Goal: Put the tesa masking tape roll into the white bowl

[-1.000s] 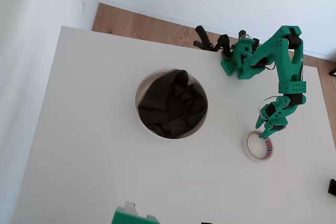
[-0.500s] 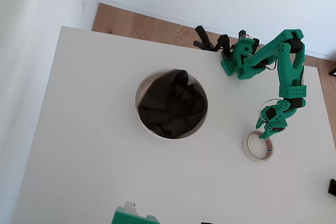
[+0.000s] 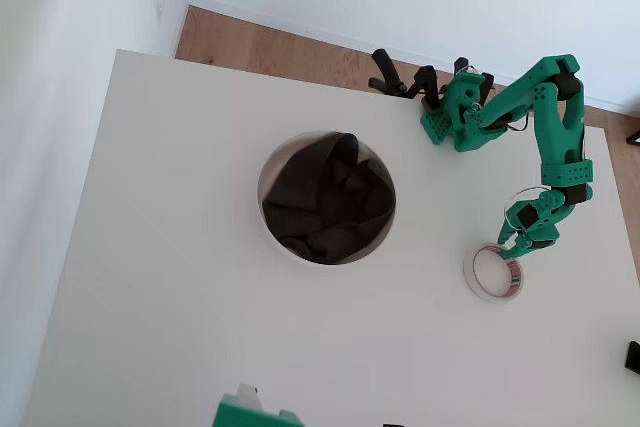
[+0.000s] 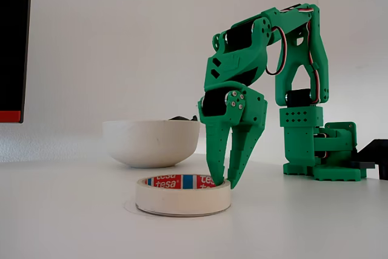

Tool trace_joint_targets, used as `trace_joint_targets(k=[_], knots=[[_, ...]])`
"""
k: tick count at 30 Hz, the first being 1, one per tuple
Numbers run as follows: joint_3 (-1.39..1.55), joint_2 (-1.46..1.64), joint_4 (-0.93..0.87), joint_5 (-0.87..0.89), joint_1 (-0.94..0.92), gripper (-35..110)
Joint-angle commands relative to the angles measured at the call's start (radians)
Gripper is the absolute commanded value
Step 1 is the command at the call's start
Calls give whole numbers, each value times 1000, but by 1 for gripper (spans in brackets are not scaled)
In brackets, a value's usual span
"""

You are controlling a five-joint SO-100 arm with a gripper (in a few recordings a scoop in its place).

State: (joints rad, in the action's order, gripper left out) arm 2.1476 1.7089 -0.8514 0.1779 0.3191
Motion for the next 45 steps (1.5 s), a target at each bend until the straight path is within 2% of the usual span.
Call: trace_joint_targets(k=[1,11,14,26,30,36,40,45], knots=[[-46,25,-8,8,28,-8],[-41,38,2,-3,28,-8],[-43,143,-23,-25,-25,-8],[-322,686,-486,-120,-287,-8],[-414,802,-578,-140,-468,-8],[-402,827,-586,-212,-831,-8],[-397,719,-505,-247,-1035,-8],[-403,499,-331,-259,-1204,-8]])
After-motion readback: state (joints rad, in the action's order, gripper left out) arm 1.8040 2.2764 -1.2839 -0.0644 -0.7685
